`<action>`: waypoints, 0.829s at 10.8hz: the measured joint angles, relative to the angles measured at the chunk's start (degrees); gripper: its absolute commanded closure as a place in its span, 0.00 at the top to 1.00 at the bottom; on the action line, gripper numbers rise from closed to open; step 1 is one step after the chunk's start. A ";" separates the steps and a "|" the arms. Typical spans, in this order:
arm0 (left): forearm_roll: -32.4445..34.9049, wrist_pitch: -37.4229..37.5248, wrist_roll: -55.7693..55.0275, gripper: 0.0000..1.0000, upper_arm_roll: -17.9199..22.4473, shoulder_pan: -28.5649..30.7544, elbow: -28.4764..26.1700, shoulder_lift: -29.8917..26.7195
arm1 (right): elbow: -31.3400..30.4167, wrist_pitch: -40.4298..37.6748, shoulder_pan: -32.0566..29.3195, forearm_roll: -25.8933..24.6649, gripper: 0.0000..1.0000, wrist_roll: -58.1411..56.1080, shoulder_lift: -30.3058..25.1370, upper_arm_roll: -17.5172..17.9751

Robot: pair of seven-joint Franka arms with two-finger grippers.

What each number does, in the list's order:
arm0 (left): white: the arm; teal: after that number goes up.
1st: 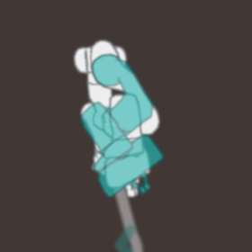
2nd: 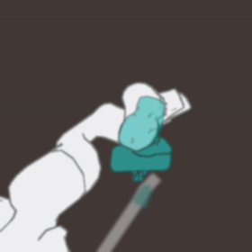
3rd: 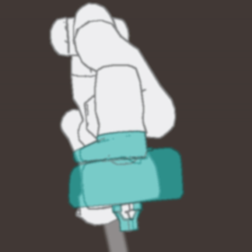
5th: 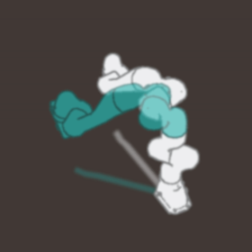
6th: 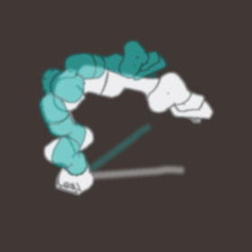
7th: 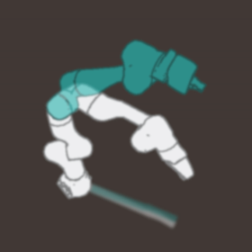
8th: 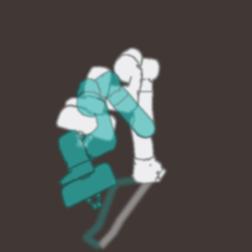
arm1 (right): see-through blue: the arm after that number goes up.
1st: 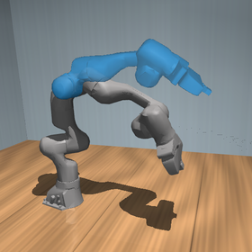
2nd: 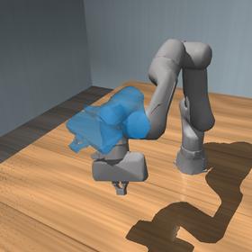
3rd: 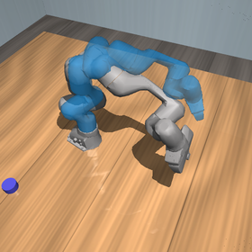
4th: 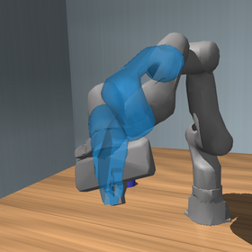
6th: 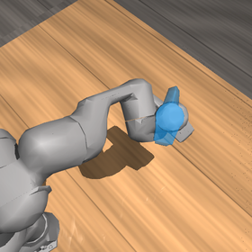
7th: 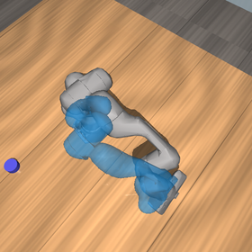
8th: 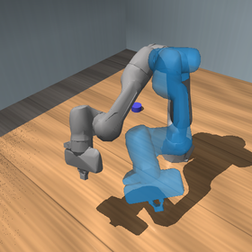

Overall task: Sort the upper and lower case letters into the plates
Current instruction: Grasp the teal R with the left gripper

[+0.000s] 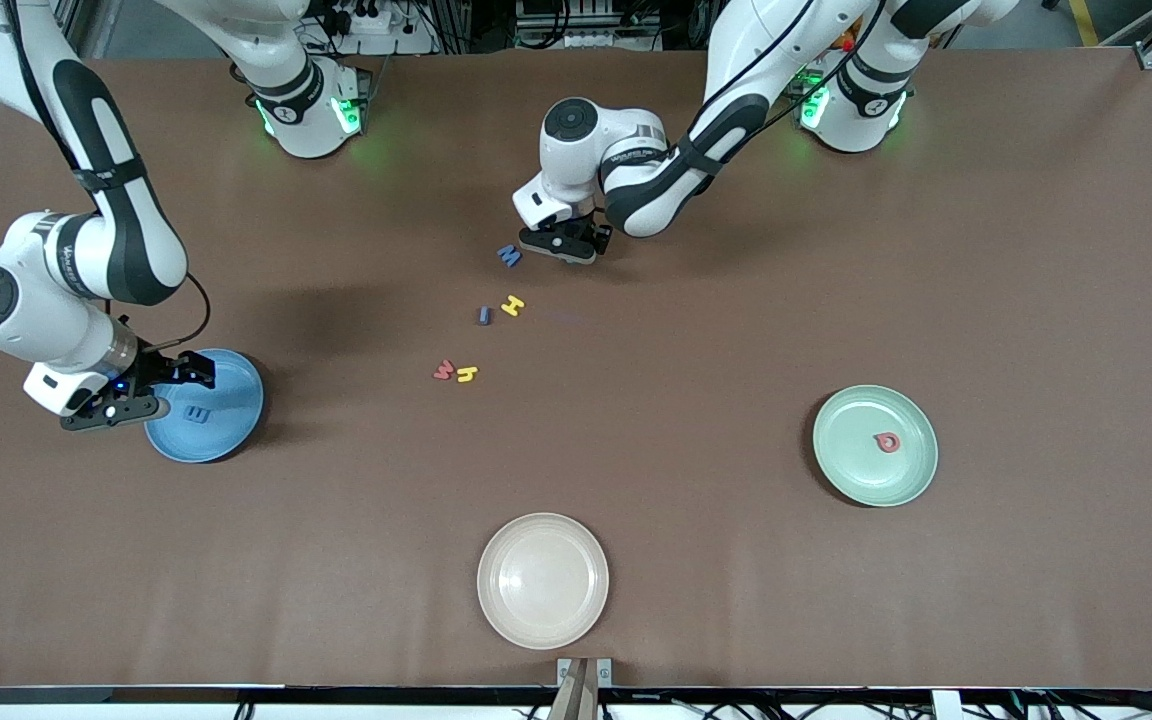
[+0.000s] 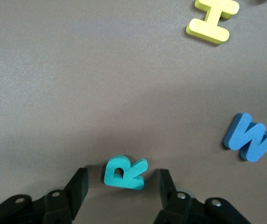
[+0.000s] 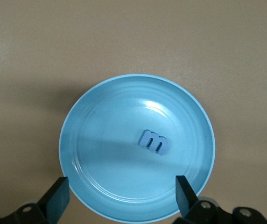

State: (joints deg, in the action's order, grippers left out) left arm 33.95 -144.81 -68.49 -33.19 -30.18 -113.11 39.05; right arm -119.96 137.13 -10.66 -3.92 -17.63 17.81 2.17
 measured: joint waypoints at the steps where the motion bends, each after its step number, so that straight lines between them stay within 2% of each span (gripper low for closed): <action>1: 0.58 0.00 -0.19 0.64 0.00 0.01 0.00 0.22 | 0.00 0.00 0.00 0.01 1.00 0.00 0.01 0.04; 2: 0.85 -0.01 -0.21 0.47 0.00 0.00 0.04 0.25 | 0.00 0.00 0.05 0.01 1.00 0.00 0.03 0.11; 3: 1.00 0.03 -0.21 0.17 0.00 0.01 0.03 0.25 | 0.00 0.00 0.24 0.02 1.00 0.00 0.06 0.22; 4: 1.18 0.05 -0.22 0.00 0.00 0.06 0.06 0.23 | 0.00 0.00 0.47 0.02 1.00 0.02 0.07 0.28; 7: 1.36 -0.02 -1.12 0.00 0.44 0.65 0.76 -0.09 | 0.01 0.00 0.93 0.09 1.00 0.38 0.11 0.32; 9: 1.98 0.24 -1.81 0.00 1.08 5.07 1.82 -1.55 | 0.03 -0.07 2.73 0.13 1.00 2.17 0.22 0.35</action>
State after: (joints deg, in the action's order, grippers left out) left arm 35.94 -144.57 -70.31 -32.11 -25.11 -111.29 37.50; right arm -119.92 137.06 -7.93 -3.80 -15.46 18.03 2.51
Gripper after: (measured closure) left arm 0.612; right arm 0.000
